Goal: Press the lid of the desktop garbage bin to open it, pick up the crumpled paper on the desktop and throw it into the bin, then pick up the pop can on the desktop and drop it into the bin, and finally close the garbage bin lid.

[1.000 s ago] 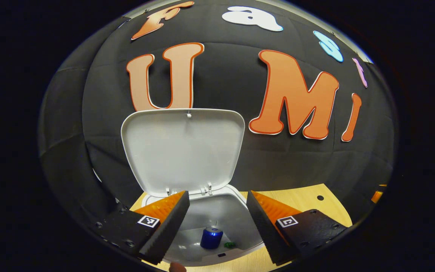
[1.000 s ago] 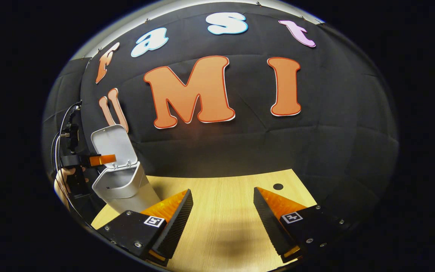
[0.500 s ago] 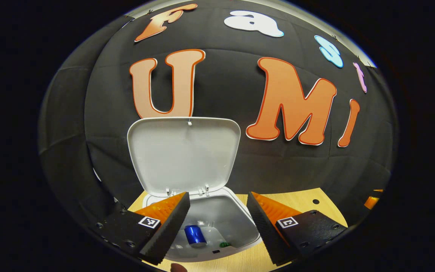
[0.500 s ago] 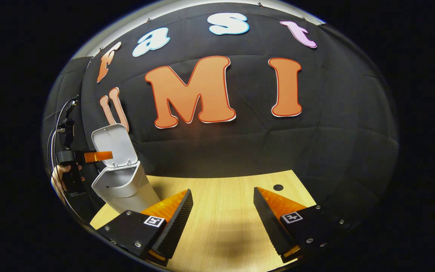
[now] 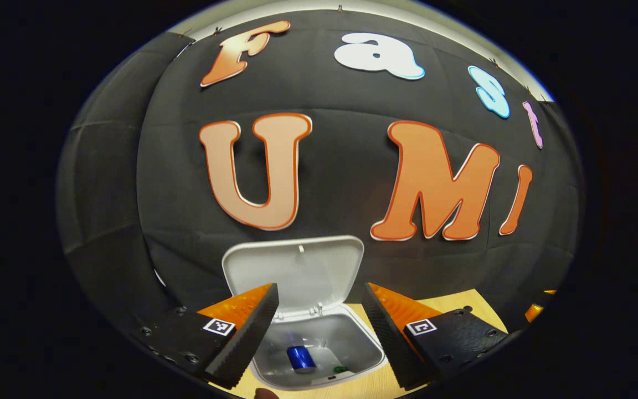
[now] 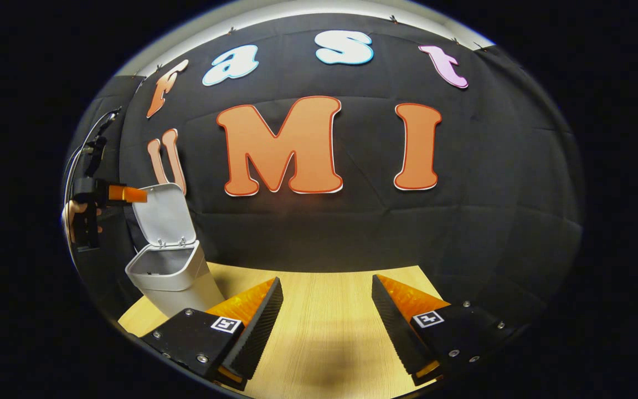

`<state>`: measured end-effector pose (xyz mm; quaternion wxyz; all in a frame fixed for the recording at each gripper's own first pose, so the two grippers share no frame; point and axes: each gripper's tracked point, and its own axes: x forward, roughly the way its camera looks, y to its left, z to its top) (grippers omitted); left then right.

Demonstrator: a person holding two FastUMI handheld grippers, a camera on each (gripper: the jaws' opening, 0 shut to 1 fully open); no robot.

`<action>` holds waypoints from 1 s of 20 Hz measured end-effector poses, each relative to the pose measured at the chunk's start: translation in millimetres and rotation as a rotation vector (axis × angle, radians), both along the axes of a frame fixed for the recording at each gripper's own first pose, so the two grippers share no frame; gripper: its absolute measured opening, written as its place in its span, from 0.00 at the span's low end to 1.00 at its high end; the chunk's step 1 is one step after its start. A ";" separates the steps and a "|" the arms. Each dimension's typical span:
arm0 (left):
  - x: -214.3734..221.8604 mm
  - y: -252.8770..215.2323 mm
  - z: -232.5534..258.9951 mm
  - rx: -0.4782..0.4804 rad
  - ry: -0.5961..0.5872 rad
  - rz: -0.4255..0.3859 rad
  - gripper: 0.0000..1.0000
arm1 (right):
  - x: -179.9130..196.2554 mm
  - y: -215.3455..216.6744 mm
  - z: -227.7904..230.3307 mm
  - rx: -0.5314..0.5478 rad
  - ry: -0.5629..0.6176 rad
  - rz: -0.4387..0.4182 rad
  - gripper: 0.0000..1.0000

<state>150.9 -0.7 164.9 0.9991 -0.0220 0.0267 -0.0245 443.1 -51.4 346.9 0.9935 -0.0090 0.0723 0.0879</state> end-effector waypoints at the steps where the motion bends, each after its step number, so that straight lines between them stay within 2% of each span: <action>1: 1.9 0.2 15.2 0.006 -0.019 -0.008 0.96 | -0.7 0.4 0.8 0.004 -0.002 0.002 0.96; 2: 5.6 1.6 28.4 0.013 -0.033 -0.012 0.96 | -1.1 0.4 1.2 0.006 -0.004 0.002 1.00; 5: 17.8 7.6 67.3 0.019 -0.063 -0.012 0.96 | -3.2 -0.6 4.1 0.011 -0.008 -0.001 0.96; 7: 30.0 14.5 87.8 0.013 -0.072 -0.002 0.96 | -4.0 -3.8 6.7 0.015 -0.013 -0.010 1.00; 8: 35.7 18.6 96.6 0.015 -0.073 0.002 0.95 | -4.0 -6.6 7.1 0.017 -0.014 -0.016 0.96; 11: 56.2 37.2 111.2 0.103 -0.069 0.046 0.96 | -5.3 -14.0 5.1 0.020 -0.011 -0.031 0.96; 14: 70.7 40.6 104.3 0.139 -0.028 0.053 0.95 | -3.9 -18.3 0.7 0.029 0.000 -0.044 0.97; 16: 79.2 37.6 94.6 0.116 -0.008 0.043 0.96 | -3.2 -21.8 -3.7 0.032 0.012 -0.054 0.96; 17: 83.9 35.2 91.8 0.097 -0.004 0.036 0.95 | -2.8 -23.4 -5.3 0.031 0.016 -0.059 1.00; 18: 89.6 37.2 85.1 0.094 0.008 0.035 0.98 | -2.8 -23.6 -7.0 0.031 0.021 -0.062 0.97; 19: 93.6 41.2 78.6 0.102 0.025 0.046 0.96 | -3.5 -23.4 -8.1 0.037 0.026 -0.059 0.96; 20: 98.3 46.0 72.3 0.107 0.044 0.053 1.00 | -5.2 -23.3 -7.3 0.049 0.030 -0.056 0.97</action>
